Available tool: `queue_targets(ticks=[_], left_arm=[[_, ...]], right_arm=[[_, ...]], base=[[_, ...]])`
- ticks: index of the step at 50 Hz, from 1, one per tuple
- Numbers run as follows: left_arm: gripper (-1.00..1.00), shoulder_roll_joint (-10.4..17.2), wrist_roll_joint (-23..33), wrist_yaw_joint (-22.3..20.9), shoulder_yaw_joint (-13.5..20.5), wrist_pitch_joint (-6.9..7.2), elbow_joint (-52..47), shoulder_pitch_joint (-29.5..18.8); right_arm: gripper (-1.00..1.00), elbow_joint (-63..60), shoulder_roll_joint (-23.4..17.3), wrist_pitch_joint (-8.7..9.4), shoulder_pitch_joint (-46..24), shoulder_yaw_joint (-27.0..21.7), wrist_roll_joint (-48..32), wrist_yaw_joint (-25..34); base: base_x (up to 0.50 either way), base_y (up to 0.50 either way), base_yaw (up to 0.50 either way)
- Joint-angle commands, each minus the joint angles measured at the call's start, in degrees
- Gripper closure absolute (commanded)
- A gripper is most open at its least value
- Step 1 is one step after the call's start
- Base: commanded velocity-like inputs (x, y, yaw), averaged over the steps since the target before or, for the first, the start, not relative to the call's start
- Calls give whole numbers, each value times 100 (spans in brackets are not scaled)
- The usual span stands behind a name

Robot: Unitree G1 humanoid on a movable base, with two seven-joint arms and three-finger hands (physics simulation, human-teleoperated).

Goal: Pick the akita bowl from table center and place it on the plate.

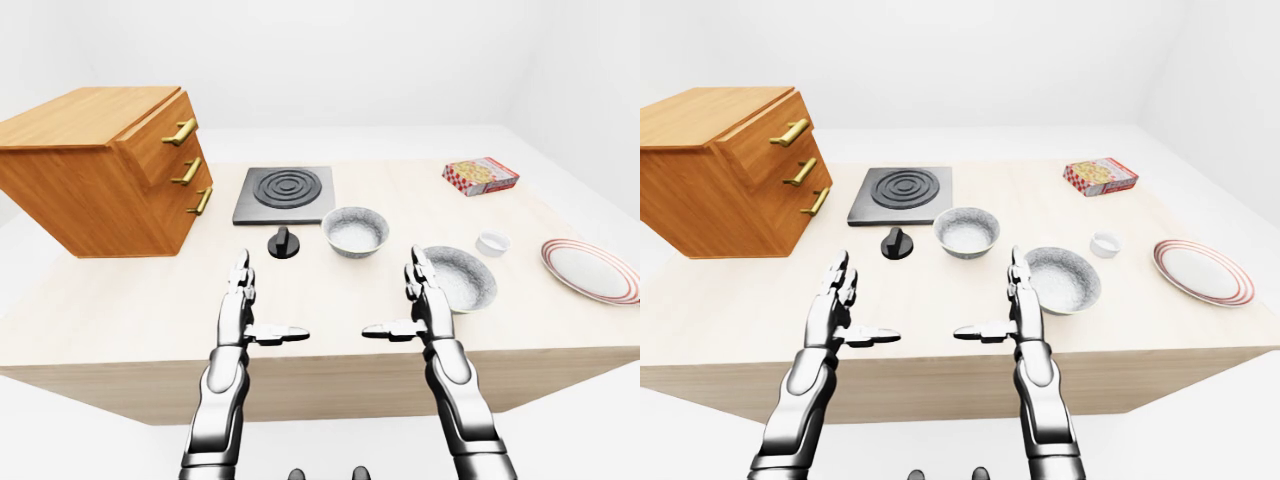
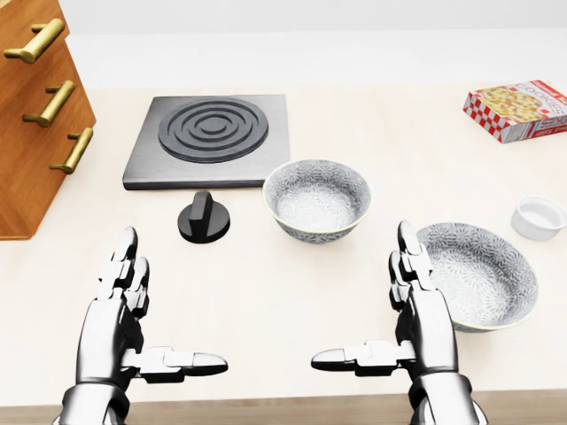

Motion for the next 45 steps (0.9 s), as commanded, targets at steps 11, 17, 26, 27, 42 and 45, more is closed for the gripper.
queue_targets(ticks=[11,17,26,27,42,45], left_arm=[[-100,239,20,-225,318,65,430,-488],[-100,345,21,-252,420,478,28,-747],[-100,289,-7,-356,427,478,-541,-452],[-100,278,9,-358,408,478,-576,-424],[-100,241,5,-366,397,478,-643,-374],[-100,239,10,-363,388,478,-658,-369]], right_arm=[[-100,105,-108,325,-487,-149,-81,-6],[-100,-471,-171,509,-627,-252,53,23],[-100,-1215,-112,509,-325,-197,160,102],[-100,-1224,-109,509,-306,-193,154,105],[-100,-822,-104,509,-472,-166,63,52],[-100,-842,-109,509,-447,-164,51,58]], base=[[0,0,0],[0,0,0],[2,-3,0],[16,-28,0],[26,-44,0],[21,-50,0]])
